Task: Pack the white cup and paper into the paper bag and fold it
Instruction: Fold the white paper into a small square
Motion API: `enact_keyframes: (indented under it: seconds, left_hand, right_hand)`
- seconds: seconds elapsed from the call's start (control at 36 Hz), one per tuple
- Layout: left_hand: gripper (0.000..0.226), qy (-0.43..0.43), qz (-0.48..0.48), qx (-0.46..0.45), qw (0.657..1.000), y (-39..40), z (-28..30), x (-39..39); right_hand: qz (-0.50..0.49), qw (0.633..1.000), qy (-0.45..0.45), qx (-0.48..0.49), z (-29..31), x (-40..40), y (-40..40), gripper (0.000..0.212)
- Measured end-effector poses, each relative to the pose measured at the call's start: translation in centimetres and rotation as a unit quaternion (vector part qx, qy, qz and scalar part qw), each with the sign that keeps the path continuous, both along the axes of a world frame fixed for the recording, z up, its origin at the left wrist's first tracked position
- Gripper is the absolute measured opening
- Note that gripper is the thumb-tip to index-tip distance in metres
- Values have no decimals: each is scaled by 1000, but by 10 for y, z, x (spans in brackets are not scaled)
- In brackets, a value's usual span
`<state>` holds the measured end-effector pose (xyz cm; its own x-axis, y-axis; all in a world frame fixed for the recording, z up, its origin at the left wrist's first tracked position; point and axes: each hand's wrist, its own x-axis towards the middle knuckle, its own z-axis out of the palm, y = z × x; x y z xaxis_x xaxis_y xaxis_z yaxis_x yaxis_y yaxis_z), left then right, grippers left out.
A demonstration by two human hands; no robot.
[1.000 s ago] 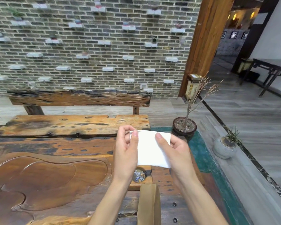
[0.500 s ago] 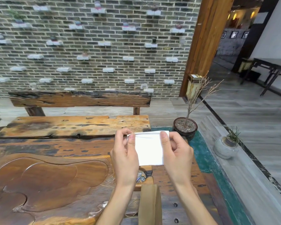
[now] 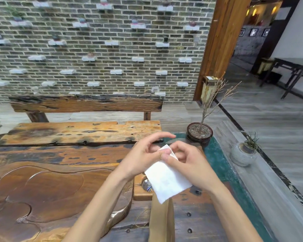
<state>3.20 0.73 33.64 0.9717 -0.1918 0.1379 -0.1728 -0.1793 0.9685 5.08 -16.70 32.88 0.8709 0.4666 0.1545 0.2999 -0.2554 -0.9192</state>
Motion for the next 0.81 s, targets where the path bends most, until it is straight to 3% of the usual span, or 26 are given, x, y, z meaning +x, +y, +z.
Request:
enact_keyframes:
  seconds: [0.11,0.19,0.39,0.44,0.61,0.75,0.81]
  left_hand:
    - [38,47,64,-25,997,1,0,2]
    - [33,81,125,-125,981,-2,-10,-4]
    - [38,112,187,-397,892,-51,-37,-28]
    - [36,100,235,-392,884,-59,-42,-26]
    - [22,54,304,-264,914,-63,-54,-20]
    - [38,23,341,-241,908,-61,-57,-20]
    - [37,14,340,-233,911,-62,-56,-21]
  right_hand:
    - [-36,999,-2,41,-7,-3,1,18]
    - [-80,994,-1,73,-10,-6,2,10]
    - [-161,982,-59,80,-15,-9,12,17]
    - [-190,976,-73,74,-17,-12,15,21]
    - [-236,968,-76,48,-33,-12,16,29]
    - [-244,965,-73,67,-38,-15,12,25]
    - [-222,969,-16,104,-35,-17,12,28]
